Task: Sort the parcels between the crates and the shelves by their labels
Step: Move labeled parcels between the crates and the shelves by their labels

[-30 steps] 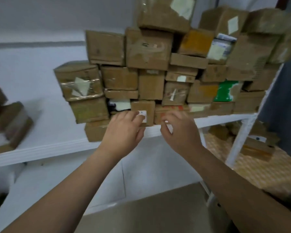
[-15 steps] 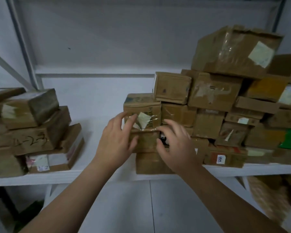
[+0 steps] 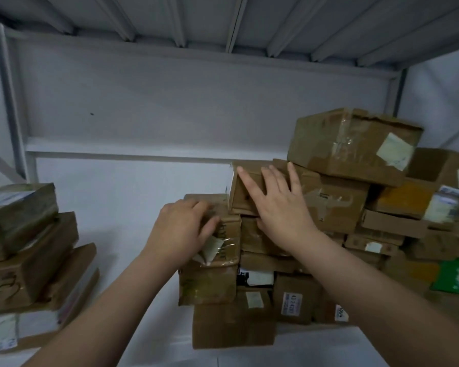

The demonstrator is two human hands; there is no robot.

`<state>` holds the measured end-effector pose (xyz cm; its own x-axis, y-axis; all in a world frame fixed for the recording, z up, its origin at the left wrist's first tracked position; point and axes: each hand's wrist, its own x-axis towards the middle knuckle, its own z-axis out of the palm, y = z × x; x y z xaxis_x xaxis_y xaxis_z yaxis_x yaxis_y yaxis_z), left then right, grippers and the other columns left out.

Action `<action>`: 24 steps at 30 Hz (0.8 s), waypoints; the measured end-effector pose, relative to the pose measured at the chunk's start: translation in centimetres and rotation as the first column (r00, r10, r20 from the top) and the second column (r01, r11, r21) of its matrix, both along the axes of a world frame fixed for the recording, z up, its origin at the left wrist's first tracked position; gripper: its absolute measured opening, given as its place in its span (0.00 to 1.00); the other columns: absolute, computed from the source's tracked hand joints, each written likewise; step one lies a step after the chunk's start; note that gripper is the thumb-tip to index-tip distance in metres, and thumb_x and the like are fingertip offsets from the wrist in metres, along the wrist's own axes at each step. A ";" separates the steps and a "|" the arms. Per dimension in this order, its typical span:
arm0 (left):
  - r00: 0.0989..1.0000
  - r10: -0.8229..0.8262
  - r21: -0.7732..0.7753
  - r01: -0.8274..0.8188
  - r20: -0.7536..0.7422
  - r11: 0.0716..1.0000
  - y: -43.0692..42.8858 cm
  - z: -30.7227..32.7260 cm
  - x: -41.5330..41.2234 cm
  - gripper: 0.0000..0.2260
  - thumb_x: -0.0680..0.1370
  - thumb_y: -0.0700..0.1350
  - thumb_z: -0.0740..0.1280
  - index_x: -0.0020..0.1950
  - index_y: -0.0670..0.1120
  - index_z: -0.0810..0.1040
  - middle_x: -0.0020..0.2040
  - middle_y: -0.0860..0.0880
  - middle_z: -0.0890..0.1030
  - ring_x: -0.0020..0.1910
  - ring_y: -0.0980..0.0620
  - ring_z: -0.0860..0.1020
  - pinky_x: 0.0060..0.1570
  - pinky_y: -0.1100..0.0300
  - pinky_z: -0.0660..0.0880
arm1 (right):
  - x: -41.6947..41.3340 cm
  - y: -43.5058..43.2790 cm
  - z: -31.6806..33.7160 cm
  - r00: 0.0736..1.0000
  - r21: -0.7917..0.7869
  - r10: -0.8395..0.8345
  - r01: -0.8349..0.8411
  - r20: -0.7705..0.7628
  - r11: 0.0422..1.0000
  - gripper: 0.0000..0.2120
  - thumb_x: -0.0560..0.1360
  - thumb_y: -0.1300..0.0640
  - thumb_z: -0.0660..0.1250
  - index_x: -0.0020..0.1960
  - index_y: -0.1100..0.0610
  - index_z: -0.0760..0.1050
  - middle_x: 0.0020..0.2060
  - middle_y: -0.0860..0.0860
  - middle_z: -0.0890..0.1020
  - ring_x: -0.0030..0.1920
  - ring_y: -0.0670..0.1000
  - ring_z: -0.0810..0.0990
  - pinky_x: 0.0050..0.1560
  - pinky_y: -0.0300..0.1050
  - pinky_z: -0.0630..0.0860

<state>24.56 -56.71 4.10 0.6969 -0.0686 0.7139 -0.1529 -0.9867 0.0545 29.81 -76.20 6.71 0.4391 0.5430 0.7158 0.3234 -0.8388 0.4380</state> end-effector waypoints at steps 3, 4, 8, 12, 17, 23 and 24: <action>0.997 -0.071 -0.088 0.069 -0.028 0.994 0.6 -0.4 0.3 0.15 0.79 0.57 0.58 0.58 0.52 0.78 0.53 0.53 0.79 0.51 0.52 0.74 0.51 0.56 0.70 | 0.4 0.1 0.0 0.998 0.068 0.062 -0.061 0.000 0.996 0.53 0.68 0.51 0.74 0.78 0.55 0.39 0.67 0.61 0.67 0.68 0.59 0.66 0.72 0.56 0.57; 0.995 -0.090 -0.115 0.085 -0.033 0.990 0.8 -0.3 0.4 0.15 0.79 0.57 0.58 0.57 0.52 0.78 0.52 0.53 0.79 0.51 0.52 0.74 0.52 0.56 0.70 | 0.3 0.2 0.0 0.997 0.105 0.076 -0.077 0.011 0.991 0.52 0.67 0.51 0.75 0.78 0.57 0.44 0.66 0.60 0.68 0.67 0.59 0.68 0.70 0.55 0.61; 0.978 -0.206 -0.272 0.188 -0.038 0.944 1.3 0.5 0.5 0.17 0.78 0.59 0.55 0.57 0.53 0.78 0.52 0.52 0.81 0.52 0.51 0.76 0.53 0.53 0.72 | -0.6 1.1 0.0 0.987 0.318 0.151 -0.160 0.054 0.934 0.50 0.62 0.52 0.80 0.75 0.62 0.57 0.64 0.62 0.71 0.65 0.62 0.71 0.66 0.57 0.67; 0.875 -0.481 -0.663 0.390 0.051 0.639 1.4 2.0 -0.2 0.32 0.72 0.68 0.51 0.71 0.54 0.66 0.59 0.61 0.76 0.55 0.64 0.75 0.51 0.71 0.71 | -1.8 2.5 -0.2 0.935 0.496 0.305 -0.355 0.181 0.793 0.47 0.61 0.55 0.81 0.71 0.57 0.58 0.65 0.55 0.64 0.65 0.55 0.64 0.64 0.52 0.65; 0.610 -0.730 -0.829 0.549 0.309 0.107 2.2 3.4 -2.2 0.20 0.70 0.64 0.62 0.61 0.65 0.69 0.57 0.63 0.80 0.56 0.63 0.78 0.52 0.64 0.76 | -4.2 5.4 -0.2 0.858 0.583 0.456 -0.500 0.237 0.640 0.44 0.60 0.62 0.78 0.68 0.54 0.57 0.65 0.56 0.63 0.65 0.49 0.63 0.66 0.35 0.61; 0.511 -0.746 -0.807 0.588 0.428 -0.060 5.5 3.5 -4.3 0.20 0.71 0.55 0.66 0.62 0.60 0.69 0.57 0.56 0.81 0.56 0.54 0.80 0.50 0.58 0.80 | -7.3 9.7 -0.2 0.740 0.650 0.663 -0.559 0.111 0.515 0.36 0.68 0.54 0.74 0.67 0.48 0.56 0.71 0.55 0.62 0.71 0.51 0.65 0.69 0.45 0.67; 0.506 -0.742 -0.800 0.596 0.440 -0.068 6.2 3.4 -4.7 0.20 0.72 0.54 0.66 0.63 0.59 0.69 0.58 0.56 0.81 0.56 0.54 0.80 0.48 0.60 0.79 | -7.6 10.4 -0.2 0.732 0.651 0.673 -0.562 0.105 0.509 0.36 0.68 0.55 0.75 0.67 0.48 0.56 0.72 0.55 0.62 0.71 0.51 0.65 0.69 0.47 0.68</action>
